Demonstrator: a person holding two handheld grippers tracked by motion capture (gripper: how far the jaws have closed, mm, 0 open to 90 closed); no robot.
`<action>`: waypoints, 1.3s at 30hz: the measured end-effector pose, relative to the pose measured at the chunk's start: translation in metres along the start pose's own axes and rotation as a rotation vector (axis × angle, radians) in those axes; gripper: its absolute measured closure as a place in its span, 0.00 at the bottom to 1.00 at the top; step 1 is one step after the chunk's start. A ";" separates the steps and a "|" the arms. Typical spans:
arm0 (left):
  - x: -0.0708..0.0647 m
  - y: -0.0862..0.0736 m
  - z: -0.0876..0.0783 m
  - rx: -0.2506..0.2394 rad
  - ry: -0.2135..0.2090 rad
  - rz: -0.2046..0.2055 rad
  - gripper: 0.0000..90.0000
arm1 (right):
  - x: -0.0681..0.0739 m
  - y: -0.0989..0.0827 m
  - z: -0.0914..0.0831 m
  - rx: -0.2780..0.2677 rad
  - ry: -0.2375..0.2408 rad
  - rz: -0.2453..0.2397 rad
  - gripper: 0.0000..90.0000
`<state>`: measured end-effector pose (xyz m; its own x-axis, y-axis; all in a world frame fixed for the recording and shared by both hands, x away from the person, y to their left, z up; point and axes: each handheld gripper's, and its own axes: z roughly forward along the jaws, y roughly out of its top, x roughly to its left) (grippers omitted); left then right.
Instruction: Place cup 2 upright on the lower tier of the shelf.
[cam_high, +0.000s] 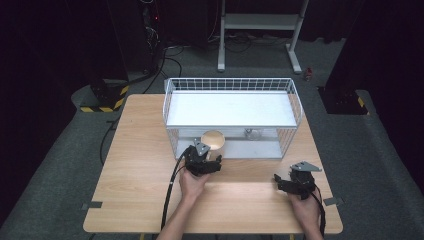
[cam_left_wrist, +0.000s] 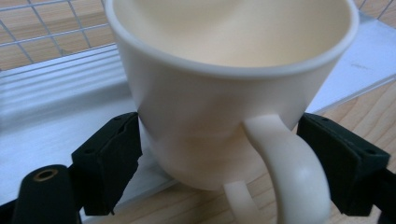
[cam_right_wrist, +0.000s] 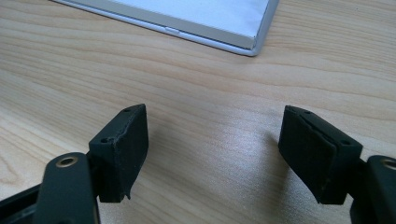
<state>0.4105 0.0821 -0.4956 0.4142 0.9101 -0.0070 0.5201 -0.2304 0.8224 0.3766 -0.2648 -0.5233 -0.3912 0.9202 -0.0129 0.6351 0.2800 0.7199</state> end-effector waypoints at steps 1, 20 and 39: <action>0.000 0.000 0.000 -0.004 0.007 0.003 0.18 | 0.000 0.000 0.000 0.000 0.000 0.000 0.27; 0.004 0.002 0.006 -0.014 0.037 -0.019 0.41 | 0.000 0.000 0.000 0.000 0.000 0.000 0.27; 0.009 0.008 0.020 0.035 0.079 0.018 0.66 | 0.000 0.000 0.000 0.001 0.001 0.001 0.27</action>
<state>0.4335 0.0815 -0.5003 0.3643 0.9298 0.0536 0.5396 -0.2576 0.8016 0.3763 -0.2645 -0.5233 -0.3912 0.9202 -0.0114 0.6359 0.2793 0.7194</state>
